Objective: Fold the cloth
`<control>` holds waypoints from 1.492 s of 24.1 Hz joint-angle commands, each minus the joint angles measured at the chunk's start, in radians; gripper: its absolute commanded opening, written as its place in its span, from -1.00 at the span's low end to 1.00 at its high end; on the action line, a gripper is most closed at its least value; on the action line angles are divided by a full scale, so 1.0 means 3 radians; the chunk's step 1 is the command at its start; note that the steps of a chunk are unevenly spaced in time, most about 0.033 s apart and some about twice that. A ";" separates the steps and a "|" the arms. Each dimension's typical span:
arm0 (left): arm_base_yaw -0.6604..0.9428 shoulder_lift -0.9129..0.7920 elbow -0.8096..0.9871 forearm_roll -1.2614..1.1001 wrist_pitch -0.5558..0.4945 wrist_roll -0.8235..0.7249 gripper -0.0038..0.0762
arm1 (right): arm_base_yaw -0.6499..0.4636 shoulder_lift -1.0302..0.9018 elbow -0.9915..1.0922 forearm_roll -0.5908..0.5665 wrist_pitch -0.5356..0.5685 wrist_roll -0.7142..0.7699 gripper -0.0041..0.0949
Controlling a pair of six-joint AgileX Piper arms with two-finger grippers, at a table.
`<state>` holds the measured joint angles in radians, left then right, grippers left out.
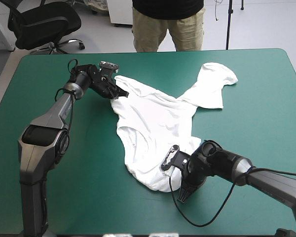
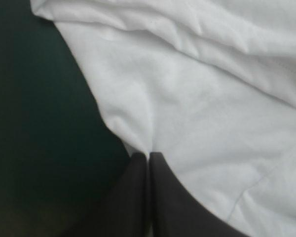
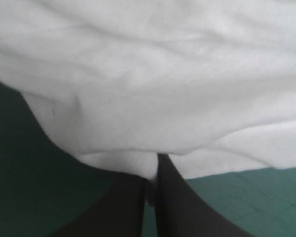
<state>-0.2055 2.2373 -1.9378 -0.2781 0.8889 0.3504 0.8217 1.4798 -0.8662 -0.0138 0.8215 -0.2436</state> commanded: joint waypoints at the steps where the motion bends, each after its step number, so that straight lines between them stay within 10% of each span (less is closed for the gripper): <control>1: -0.0009 -0.0288 -0.0084 -0.0027 0.0024 -0.0003 -0.95 | 0.0001 -0.0141 -0.0059 -0.0028 -0.0112 0.0087 -0.92; 15: -0.0009 -0.1575 -0.1936 0.0001 0.0848 -0.0015 -0.95 | 0.0001 -0.1229 -0.2686 -0.1496 0.0714 0.0283 -0.93; 36: -0.0009 -0.2927 -0.2304 0.0525 0.0274 0.0058 -0.95 | 0.0001 -0.1193 -0.4757 -0.1438 0.0604 -0.0161 -0.92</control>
<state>-0.2055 1.3777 -2.6184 -0.1487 1.0546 0.3728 0.8217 1.1285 -2.2494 -0.4080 1.0701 -0.2825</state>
